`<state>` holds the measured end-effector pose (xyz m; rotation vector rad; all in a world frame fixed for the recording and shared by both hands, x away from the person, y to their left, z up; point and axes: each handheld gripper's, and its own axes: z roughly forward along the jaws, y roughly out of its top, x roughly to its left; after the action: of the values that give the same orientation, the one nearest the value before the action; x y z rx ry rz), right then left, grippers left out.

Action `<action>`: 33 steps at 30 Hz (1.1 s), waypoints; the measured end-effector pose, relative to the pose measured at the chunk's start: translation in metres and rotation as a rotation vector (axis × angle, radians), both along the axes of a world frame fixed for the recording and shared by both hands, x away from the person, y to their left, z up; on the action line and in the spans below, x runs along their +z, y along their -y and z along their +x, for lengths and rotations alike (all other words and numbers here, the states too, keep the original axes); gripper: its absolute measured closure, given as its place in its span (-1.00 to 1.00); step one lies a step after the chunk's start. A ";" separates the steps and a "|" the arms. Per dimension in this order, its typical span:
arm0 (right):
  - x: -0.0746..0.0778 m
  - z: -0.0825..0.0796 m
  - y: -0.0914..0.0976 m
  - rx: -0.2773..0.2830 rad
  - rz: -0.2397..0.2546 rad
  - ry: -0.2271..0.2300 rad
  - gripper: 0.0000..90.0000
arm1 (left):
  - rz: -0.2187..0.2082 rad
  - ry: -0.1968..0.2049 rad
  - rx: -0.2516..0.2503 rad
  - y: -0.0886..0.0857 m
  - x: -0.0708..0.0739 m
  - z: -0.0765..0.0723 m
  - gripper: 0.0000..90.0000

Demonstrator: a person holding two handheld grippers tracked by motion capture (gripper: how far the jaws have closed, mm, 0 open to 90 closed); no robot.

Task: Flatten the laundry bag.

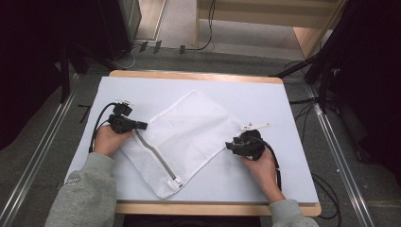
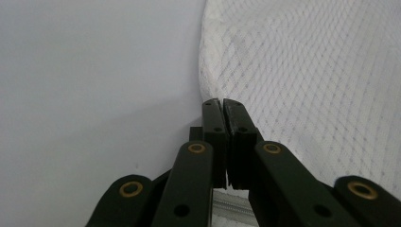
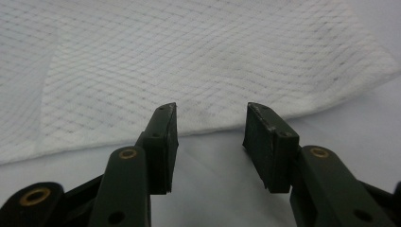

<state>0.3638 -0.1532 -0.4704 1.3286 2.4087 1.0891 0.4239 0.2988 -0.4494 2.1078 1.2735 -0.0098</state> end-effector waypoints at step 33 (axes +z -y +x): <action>0.005 0.071 0.013 -0.064 -0.042 0.004 1.00 | -0.034 0.025 -0.023 0.027 0.001 -0.048 0.99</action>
<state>0.4343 -0.1658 -0.4653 1.3785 2.3555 1.0180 0.3756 0.2715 -0.4481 2.0876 1.2258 -0.0143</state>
